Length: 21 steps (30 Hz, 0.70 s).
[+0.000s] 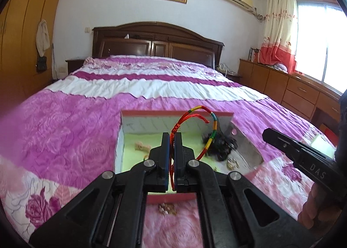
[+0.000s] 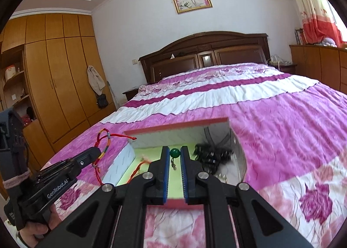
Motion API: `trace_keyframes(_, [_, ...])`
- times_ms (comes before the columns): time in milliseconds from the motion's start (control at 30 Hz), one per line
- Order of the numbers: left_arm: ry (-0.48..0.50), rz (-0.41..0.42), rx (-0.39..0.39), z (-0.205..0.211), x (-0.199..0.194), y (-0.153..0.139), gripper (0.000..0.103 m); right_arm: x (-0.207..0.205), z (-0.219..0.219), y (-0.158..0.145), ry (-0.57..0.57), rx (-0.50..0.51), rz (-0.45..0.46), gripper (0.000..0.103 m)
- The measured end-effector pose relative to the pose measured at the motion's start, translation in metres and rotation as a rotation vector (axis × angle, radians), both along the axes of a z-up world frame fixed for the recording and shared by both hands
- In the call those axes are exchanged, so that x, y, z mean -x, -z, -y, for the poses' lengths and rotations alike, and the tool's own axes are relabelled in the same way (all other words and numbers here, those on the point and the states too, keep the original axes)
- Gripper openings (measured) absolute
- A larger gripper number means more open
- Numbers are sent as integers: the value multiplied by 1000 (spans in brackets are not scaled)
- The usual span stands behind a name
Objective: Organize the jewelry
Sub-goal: 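Carry the rainbow bracelet into the box with the left tool while the right tool carries the green earring there, then open both tools to drop the rainbow bracelet and green earring into the box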
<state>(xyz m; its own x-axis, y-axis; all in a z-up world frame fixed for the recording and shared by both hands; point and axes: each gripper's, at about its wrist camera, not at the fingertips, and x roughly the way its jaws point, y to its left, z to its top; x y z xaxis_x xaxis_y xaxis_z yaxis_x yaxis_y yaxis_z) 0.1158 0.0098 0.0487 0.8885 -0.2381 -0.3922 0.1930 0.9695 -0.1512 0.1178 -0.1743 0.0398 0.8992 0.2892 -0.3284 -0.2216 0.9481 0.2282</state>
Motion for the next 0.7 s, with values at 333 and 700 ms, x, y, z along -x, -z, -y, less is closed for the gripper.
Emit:
trace_keyframes(333, [-50,-22,-26,0,-32,22,0,-51,-2,18,47,56,-45,12])
trace_keyframes(700, [-82,-223,-13,-8,-62,57,0,-89,-2,56,51,97,-219,12])
